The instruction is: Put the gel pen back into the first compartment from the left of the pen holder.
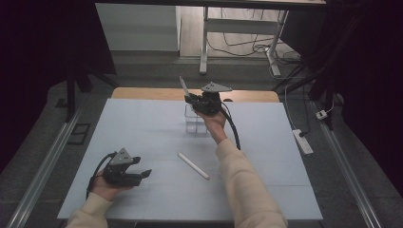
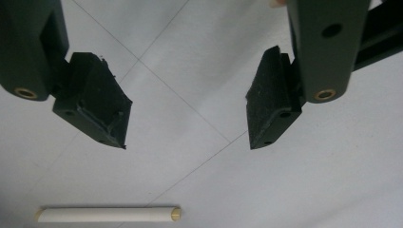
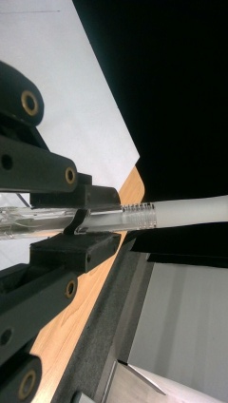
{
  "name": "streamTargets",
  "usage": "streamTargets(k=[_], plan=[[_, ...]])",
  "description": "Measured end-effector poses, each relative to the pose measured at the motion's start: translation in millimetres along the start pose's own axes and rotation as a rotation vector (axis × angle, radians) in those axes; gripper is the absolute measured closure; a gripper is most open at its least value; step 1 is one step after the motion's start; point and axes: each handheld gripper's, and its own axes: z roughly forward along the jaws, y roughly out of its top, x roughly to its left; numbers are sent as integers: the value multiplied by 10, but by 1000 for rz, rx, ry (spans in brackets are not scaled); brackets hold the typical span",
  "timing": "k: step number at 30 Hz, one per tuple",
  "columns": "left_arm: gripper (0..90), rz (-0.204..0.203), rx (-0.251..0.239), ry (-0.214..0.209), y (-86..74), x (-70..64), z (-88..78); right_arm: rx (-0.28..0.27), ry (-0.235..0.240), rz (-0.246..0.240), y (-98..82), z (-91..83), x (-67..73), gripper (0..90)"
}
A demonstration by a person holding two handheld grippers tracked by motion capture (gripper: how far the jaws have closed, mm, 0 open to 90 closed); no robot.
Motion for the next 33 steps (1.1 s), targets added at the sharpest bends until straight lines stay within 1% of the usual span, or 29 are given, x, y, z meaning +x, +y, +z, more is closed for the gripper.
streamTargets(k=[11, 12, 13, 14, 15, 18, 19, 21, 24, 27, 33], plan=[[317, 2, 4, -1, -2, 2, 2, 3, -3, 13, -50, 33, -18, 748], [317, 2, 4, 0, -3, 2, 0, 10, -25, 9, -60, 34, -17, 699], [317, 1, 3, 0, -3, 4, -1, 11, -51, 11, -77, 38, -19, 555], [317, 0, 2, 0, -3, 5, -1, 16, -67, 25, -88, 47, -25, 467], [317, 0, 1, 0, -3, 5, -1, 28, -80, 32, -98, 48, -30, 411], [317, 2, 3, -1, -3, 5, 2, 36, -91, 27, -112, 26, -34, 366], [317, 3, 3, -1, -2, 4, 2, 36, -99, 25, -108, 15, -33, 356], [317, 2, 2, 0, -3, 7, 0, 28, -85, 31, -95, -9, -36, 355], [317, 0, 0, 1, -5, 14, -3, 34, -80, 14, -72, -47, -24, 365], [318, -1, 2, 2, -7, 20, -4, 37, -66, 12, -59, -88, -20, 379], [317, 0, 3, 3, -8, 17, -3, 58, -38, 6, -68, -181, -21, 396]])
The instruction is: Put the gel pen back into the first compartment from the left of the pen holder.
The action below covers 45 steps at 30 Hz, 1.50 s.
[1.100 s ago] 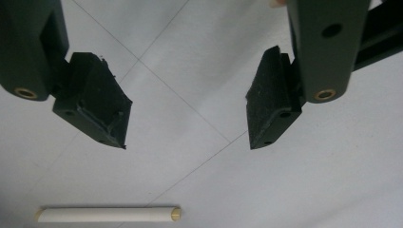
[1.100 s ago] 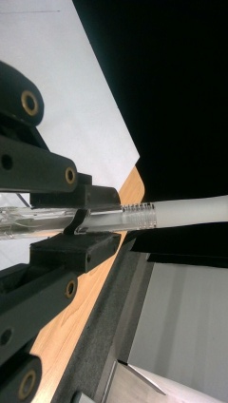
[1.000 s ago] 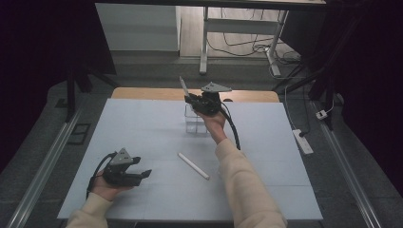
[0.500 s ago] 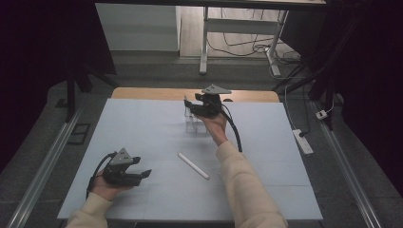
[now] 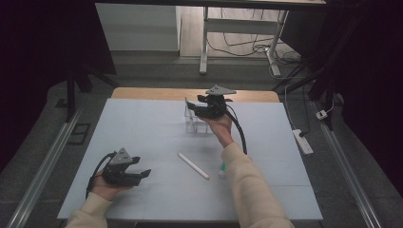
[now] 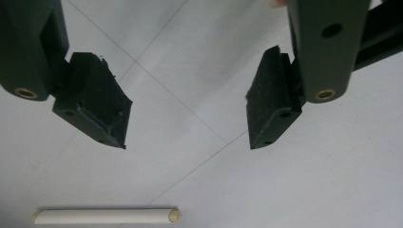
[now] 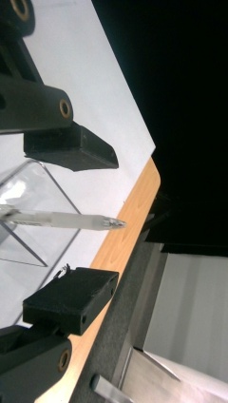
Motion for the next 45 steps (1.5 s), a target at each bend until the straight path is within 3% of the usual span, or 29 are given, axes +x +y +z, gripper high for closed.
streamTargets(k=[12, 20, 45], plan=[[317, 2, 3, 5, -2, 8, 3, 36, 38, 3, -98, -275, -41, 402], [318, 1, 2, 7, -2, 14, 0, 55, 40, -6, -156, -436, -64, 403], [317, -4, -1, 16, -7, 21, -13, 135, 116, -61, -316, -809, 170, 402]])
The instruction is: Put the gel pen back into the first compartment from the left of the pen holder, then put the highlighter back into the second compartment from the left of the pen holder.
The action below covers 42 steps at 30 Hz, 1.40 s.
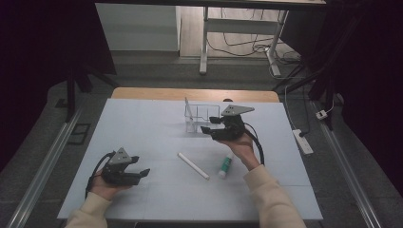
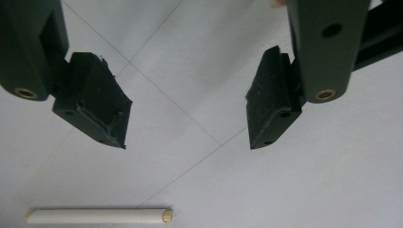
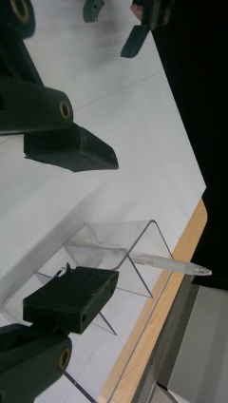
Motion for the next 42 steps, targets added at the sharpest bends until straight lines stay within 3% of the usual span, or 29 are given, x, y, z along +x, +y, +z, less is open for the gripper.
streamTargets(k=[10, 20, 42], plan=[[317, 0, -2, 5, -2, 3, -7, 34, 28, -12, -42, -51, 82, 402], [317, 2, -8, 7, -4, 1, -28, 107, 51, -24, -92, -79, 138, 396], [315, 2, -11, 8, -8, 16, -39, 212, 93, -44, -99, 69, 276, 380]])
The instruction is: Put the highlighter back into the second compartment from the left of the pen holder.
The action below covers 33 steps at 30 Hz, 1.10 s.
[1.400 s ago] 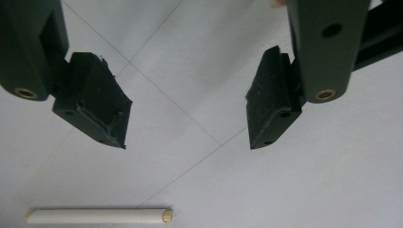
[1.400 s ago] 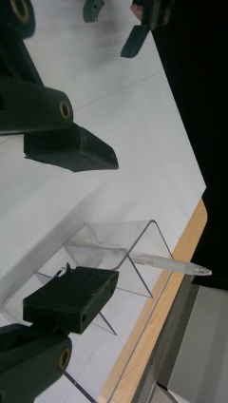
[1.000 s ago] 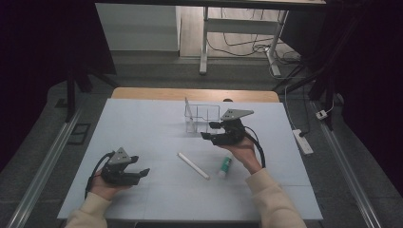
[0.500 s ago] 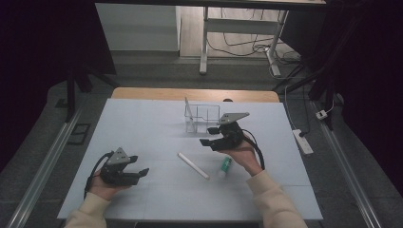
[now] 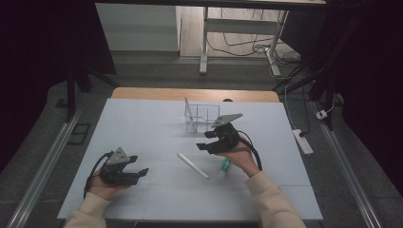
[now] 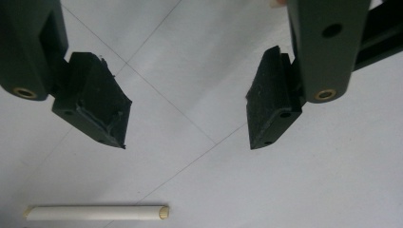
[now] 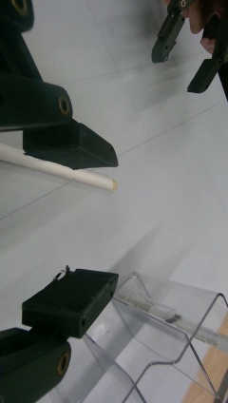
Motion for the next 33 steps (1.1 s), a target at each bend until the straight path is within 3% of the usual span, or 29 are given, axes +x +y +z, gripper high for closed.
streamTargets(k=[8, 21, 33], plan=[[314, 2, 2, 1, -2, -5, 4, 64, 10, -19, -11, 98, 63, 381], [311, 6, 8, 3, -6, -5, 10, 113, 14, -15, -41, 207, 120, 385], [311, 4, 10, 3, -8, -1, 12, 178, 10, -43, -70, 383, 242, 388]])
